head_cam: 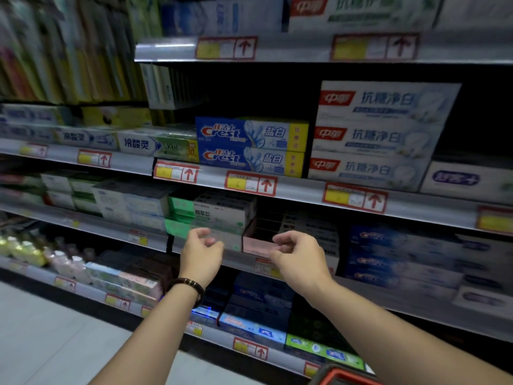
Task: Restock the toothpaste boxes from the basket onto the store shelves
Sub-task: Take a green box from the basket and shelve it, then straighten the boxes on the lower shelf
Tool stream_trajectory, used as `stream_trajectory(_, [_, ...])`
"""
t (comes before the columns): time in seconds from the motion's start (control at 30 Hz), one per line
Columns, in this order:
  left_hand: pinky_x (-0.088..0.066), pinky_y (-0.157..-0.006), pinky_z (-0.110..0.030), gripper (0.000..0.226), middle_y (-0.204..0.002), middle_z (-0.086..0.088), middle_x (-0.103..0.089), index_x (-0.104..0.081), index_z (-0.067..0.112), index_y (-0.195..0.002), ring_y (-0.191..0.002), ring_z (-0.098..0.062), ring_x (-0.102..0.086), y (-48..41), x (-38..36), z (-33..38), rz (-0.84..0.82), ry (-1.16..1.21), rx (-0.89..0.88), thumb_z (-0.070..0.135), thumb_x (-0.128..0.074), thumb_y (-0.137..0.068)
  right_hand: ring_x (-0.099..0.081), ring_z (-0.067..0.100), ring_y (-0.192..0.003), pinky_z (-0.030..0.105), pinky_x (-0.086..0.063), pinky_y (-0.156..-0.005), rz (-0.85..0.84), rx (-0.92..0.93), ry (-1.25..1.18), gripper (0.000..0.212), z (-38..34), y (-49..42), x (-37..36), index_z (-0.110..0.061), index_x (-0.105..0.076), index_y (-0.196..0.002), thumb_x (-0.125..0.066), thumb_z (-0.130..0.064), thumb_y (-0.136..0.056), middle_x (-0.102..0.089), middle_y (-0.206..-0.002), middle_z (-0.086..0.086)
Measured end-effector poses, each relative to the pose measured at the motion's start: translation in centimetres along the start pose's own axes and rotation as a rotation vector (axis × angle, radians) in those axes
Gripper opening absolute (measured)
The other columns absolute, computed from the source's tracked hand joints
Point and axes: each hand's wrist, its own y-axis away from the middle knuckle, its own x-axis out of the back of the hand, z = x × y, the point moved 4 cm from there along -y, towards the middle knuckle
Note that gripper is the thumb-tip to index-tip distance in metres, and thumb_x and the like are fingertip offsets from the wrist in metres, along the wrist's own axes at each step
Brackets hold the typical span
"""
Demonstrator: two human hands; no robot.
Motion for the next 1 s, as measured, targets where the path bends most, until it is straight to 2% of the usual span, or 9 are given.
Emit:
stream_trajectory(0.13, [-0.057, -0.096, -0.053, 0.032, -0.107, 0.002, -0.069, -0.054, 0.029, -0.116, -0.098, -0.025, -0.07, 3.6, -0.1, 1.3, -0.074, -0.007, 0.027, 0.017, -0.07, -0.091, -0.073, 0.014, -0.083, 0.035, -0.064, -0.076, 0.008, -0.028, -0.054, 0.017, 0.2, 2.6, 2.0, -0.029, -0.071, -0.101, -0.076, -0.015, -0.093, -0.074, -0.086, -0.006])
stream_trajectory(0.23, [-0.057, -0.095, -0.054, 0.03, -0.104, 0.002, -0.07, -0.053, 0.035, -0.109, -0.096, -0.024, -0.071, 6.7, -0.3, 2.5, -0.094, -0.012, 0.02, 0.02, -0.07, -0.089, -0.073, 0.017, -0.082, 0.044, -0.065, -0.078, 0.025, -0.05, -0.097, 0.016, 0.7, 5.5, 3.5, -0.028, -0.071, -0.101, -0.076, -0.014, -0.093, -0.073, -0.082, -0.004])
stream_trajectory(0.33, [-0.058, -0.093, -0.054, 0.028, -0.102, 0.002, -0.072, -0.053, 0.035, -0.108, -0.093, -0.023, -0.072, 9.5, -0.5, 3.8, -0.102, -0.007, -0.005, 0.021, -0.07, -0.09, -0.073, 0.018, -0.081, 0.044, -0.065, -0.076, 0.037, -0.037, -0.122, 0.016, 0.6, 7.7, 4.9, -0.027, -0.071, -0.1, -0.075, -0.014, -0.093, -0.073, -0.079, -0.004])
stream_trajectory(0.5, [-0.06, -0.089, -0.051, 0.023, -0.098, 0.003, -0.07, -0.055, 0.026, -0.118, -0.088, -0.02, -0.073, 15.1, -1.0, 6.5, -0.13, 0.021, -0.052, 0.02, -0.064, -0.098, -0.073, 0.012, -0.078, 0.049, -0.064, -0.08, 0.071, -0.026, -0.129, 0.016, 0.9, 11.3, 7.8, -0.031, -0.071, -0.098, -0.077, -0.019, -0.09, -0.074, -0.074, -0.008])
stream_trajectory(0.67, [-0.061, -0.085, -0.05, 0.019, -0.096, 0.0, -0.071, -0.055, 0.028, -0.114, -0.084, -0.019, -0.074, 20.9, -2.0, 7.9, -0.199, 0.048, -0.115, 0.02, -0.064, -0.1, -0.076, 0.014, -0.082, 0.05, -0.064, -0.083, 0.098, -0.015, -0.155, 0.014, 1.8, 14.7, 11.1, -0.033, -0.072, -0.1, -0.077, -0.022, -0.092, -0.077, -0.082, -0.003])
stream_trajectory(0.83, [-0.061, -0.084, -0.044, 0.019, -0.097, 0.003, -0.072, -0.055, 0.029, -0.116, -0.077, -0.012, -0.074, 26.0, -3.0, 8.4, -0.282, 0.021, -0.167, 0.021, -0.063, -0.1, -0.077, 0.016, -0.081, 0.052, -0.064, -0.082, 0.124, -0.025, -0.177, 0.012, 2.7, 18.6, 14.6, -0.03, -0.072, -0.103, -0.076, -0.021, -0.095, -0.077, -0.085, 0.001])
stream_trajectory(1.0, [-0.06, -0.074, -0.037, 0.022, -0.1, 0.005, -0.072, -0.056, 0.027, -0.12, -0.076, -0.01, -0.074, 30.8, -4.6, 7.8, -0.36, -0.019, -0.197, 0.024, -0.065, -0.1, -0.078, 0.017, -0.081, 0.05, -0.065, -0.079, 0.14, -0.031, -0.176, 0.013, 4.1, 22.6, 17.9, -0.029, -0.074, -0.104, -0.076, -0.022, -0.094, -0.079, -0.086, 0.001])
